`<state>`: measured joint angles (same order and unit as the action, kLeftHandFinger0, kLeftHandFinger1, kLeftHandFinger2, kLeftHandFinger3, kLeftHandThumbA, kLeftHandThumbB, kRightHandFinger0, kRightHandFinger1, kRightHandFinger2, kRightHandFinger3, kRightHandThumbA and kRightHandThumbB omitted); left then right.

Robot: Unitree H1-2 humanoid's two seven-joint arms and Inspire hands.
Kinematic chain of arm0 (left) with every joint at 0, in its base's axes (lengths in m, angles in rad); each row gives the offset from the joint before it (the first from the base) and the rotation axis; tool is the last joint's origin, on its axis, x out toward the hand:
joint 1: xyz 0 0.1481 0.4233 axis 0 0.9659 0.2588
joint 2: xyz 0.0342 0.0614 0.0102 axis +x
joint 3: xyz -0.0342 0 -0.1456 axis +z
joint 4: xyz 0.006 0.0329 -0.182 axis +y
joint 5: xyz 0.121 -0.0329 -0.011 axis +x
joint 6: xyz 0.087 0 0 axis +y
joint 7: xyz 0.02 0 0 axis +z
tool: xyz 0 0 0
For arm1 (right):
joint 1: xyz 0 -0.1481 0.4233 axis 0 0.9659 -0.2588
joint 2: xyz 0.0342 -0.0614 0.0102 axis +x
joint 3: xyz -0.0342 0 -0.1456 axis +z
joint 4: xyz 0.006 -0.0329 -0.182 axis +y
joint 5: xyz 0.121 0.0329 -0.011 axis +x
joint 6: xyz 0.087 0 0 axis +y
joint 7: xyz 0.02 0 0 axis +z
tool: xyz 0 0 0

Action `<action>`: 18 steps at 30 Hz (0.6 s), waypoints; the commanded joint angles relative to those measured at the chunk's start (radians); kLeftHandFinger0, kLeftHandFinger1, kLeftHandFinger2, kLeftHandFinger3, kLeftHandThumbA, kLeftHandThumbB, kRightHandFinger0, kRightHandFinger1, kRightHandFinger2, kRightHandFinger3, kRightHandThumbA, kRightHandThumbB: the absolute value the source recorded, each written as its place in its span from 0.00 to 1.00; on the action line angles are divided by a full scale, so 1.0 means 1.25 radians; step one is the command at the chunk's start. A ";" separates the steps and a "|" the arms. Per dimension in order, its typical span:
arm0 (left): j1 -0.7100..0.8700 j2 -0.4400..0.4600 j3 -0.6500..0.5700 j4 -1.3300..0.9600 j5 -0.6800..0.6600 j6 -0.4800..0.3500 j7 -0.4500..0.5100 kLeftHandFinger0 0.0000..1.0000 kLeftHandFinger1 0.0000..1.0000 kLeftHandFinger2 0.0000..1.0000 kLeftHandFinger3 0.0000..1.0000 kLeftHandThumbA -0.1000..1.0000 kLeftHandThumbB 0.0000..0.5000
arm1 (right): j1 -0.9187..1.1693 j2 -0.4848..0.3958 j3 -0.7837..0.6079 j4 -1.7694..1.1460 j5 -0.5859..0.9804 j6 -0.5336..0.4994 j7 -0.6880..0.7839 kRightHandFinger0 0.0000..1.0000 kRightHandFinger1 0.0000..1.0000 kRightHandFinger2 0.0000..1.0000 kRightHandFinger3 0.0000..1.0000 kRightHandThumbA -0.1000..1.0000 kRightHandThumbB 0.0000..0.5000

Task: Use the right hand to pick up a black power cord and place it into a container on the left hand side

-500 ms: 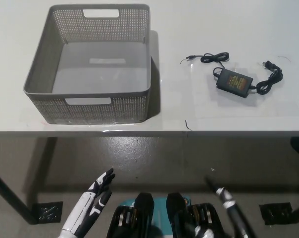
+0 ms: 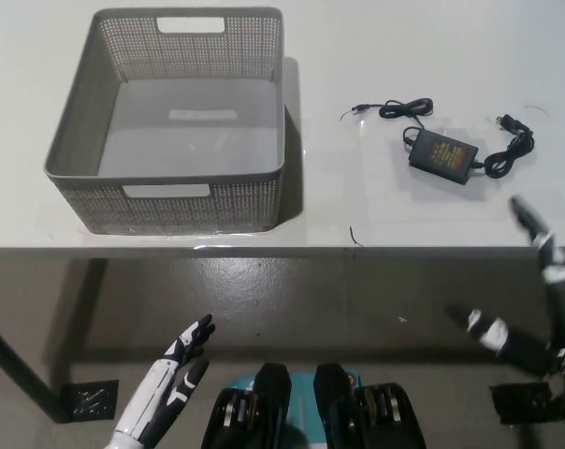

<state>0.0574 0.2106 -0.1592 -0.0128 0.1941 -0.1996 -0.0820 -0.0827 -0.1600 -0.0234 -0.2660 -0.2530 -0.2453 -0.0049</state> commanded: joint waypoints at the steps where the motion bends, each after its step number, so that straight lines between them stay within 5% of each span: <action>1: 0.000 0.004 0.002 -0.028 0.011 -0.029 -0.001 1.00 1.00 1.00 1.00 1.00 0.87 | -0.072 -0.020 -0.032 -0.039 -0.024 0.070 -0.007 1.00 1.00 1.00 1.00 0.98 0.93; 10: 0.033 0.005 -0.003 -0.021 0.014 -0.064 -0.002 1.00 1.00 1.00 1.00 1.00 0.85 | -0.243 -0.103 -0.019 0.009 -0.172 0.234 0.033 1.00 1.00 1.00 1.00 0.83 1.00; 14: 0.042 0.000 0.000 -0.019 0.022 -0.075 0.007 1.00 1.00 1.00 1.00 1.00 0.88 | -0.353 -0.140 0.031 0.112 -0.291 0.259 0.017 1.00 1.00 1.00 1.00 0.71 1.00; 18: 0.045 0.001 0.001 -0.022 0.012 -0.067 -0.001 1.00 1.00 1.00 1.00 1.00 0.88 | -0.436 -0.154 0.066 0.213 -0.313 0.273 0.013 1.00 1.00 1.00 1.00 0.70 1.00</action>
<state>0.1099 0.2087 -0.1595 -0.0127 0.2092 -0.2337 -0.0822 -0.4999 -0.3150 0.0234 -0.0747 -0.5104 0.0308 0.0153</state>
